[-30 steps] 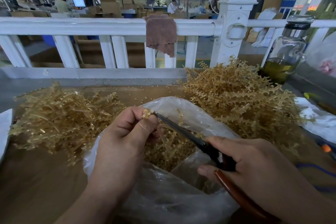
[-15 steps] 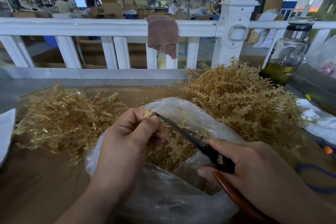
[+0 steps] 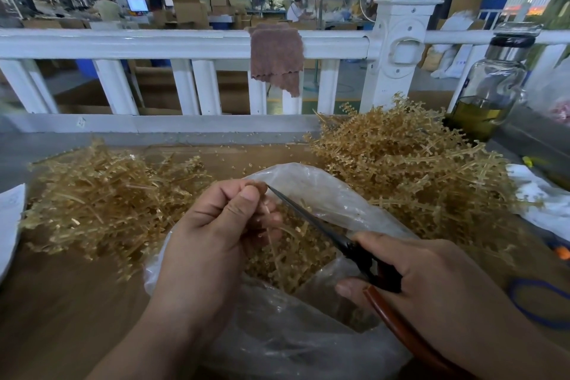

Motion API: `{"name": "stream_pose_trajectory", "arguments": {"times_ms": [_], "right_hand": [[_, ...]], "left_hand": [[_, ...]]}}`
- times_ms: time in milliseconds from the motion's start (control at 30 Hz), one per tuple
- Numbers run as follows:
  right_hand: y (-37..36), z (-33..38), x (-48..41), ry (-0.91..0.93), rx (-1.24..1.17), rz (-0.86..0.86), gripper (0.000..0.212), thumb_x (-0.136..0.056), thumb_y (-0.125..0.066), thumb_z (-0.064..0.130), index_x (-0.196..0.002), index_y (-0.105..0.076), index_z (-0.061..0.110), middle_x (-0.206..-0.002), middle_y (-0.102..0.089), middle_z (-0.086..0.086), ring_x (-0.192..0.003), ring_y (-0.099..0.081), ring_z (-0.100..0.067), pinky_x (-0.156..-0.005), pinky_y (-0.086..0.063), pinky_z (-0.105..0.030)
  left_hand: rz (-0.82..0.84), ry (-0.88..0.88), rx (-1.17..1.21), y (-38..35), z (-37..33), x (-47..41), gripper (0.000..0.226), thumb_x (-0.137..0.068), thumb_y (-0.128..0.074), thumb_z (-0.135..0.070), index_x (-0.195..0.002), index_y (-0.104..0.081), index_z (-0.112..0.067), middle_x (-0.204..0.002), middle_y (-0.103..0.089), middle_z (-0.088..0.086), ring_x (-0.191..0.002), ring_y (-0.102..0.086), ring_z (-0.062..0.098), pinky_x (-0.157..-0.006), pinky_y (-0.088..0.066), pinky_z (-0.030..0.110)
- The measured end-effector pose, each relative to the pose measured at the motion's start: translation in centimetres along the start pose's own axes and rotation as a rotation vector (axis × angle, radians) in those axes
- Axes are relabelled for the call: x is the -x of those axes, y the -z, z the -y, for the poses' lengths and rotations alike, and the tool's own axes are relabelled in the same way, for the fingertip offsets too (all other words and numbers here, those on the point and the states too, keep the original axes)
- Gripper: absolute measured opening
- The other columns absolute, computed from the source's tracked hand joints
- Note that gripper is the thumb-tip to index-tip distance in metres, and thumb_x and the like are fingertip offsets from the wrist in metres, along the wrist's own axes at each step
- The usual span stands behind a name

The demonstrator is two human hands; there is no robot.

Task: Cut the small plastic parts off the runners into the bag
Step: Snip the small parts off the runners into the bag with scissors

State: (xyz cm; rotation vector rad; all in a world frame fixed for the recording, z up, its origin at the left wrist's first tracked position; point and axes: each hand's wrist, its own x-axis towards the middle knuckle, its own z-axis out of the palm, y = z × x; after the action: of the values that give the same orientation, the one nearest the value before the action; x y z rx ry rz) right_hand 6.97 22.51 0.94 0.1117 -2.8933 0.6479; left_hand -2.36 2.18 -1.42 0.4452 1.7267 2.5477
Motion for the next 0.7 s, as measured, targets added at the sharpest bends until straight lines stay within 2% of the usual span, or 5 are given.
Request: {"name": "stream_pose_trajectory", "arguments": {"times_ms": [133, 267, 467, 600, 700], "right_hand": [[-0.07, -0.06, -0.07, -0.008, -0.011, -0.010, 0.069, -0.069, -0.038, 0.090, -0.105, -0.061, 0.037, -0.078, -0.066, 0.022, -0.074, -0.062, 0.003, -0.067, -0.049, -0.021], [-0.22, 0.08, -0.19, -0.012, -0.026, -0.007, 0.063, -0.069, -0.040, 0.086, -0.106, -0.061, 0.040, -0.078, -0.066, 0.022, -0.075, -0.062, 0.003, -0.071, -0.048, -0.019], [-0.08, 0.37, -0.20, -0.021, -0.023, 0.011, 0.064, -0.067, -0.035, 0.089, -0.109, -0.056, 0.045, -0.081, -0.064, 0.023, -0.078, -0.061, 0.003, -0.069, -0.047, -0.017], [-0.12, 0.67, -0.13, -0.017, -0.015, 0.034, 0.057, -0.068, -0.044, 0.085, -0.107, -0.055, 0.046, -0.093, -0.058, 0.033, -0.086, -0.057, 0.007, -0.073, -0.047, -0.013], [-0.14, 0.72, -0.14, -0.014, 0.002, 0.037, 0.055, -0.068, -0.043, 0.084, -0.109, -0.053, 0.049, -0.083, -0.059, 0.033, -0.088, -0.055, 0.011, -0.072, -0.045, -0.009]], "left_hand": [[0.017, 0.047, 0.115, -0.04, -0.10, -0.21, 0.014, -0.087, -0.060, -0.018, -0.086, -0.074, -0.016, -0.080, -0.065, 0.010, -0.069, -0.064, 0.016, -0.057, -0.053, 0.024], [0.013, 0.042, 0.157, -0.13, -0.24, -0.20, 0.018, -0.086, -0.059, -0.017, -0.071, -0.069, -0.021, -0.078, -0.066, 0.011, -0.067, -0.066, 0.016, -0.057, -0.055, 0.025], [-0.004, 0.038, 0.119, -0.08, 0.01, -0.15, 0.016, -0.086, -0.059, -0.021, -0.072, -0.067, -0.022, -0.081, -0.070, 0.013, -0.072, -0.070, 0.019, -0.059, -0.056, 0.026], [-0.002, -0.024, 0.006, -0.11, 0.30, 0.07, 0.009, -0.082, -0.064, -0.029, -0.076, -0.068, -0.025, -0.080, -0.069, 0.009, -0.073, -0.066, 0.018, -0.065, -0.058, 0.029], [-0.002, -0.044, -0.001, -0.21, 0.34, 0.26, 0.009, -0.084, -0.064, -0.028, -0.077, -0.068, -0.025, -0.078, -0.065, 0.007, -0.070, -0.062, 0.017, -0.066, -0.056, 0.030]]}}
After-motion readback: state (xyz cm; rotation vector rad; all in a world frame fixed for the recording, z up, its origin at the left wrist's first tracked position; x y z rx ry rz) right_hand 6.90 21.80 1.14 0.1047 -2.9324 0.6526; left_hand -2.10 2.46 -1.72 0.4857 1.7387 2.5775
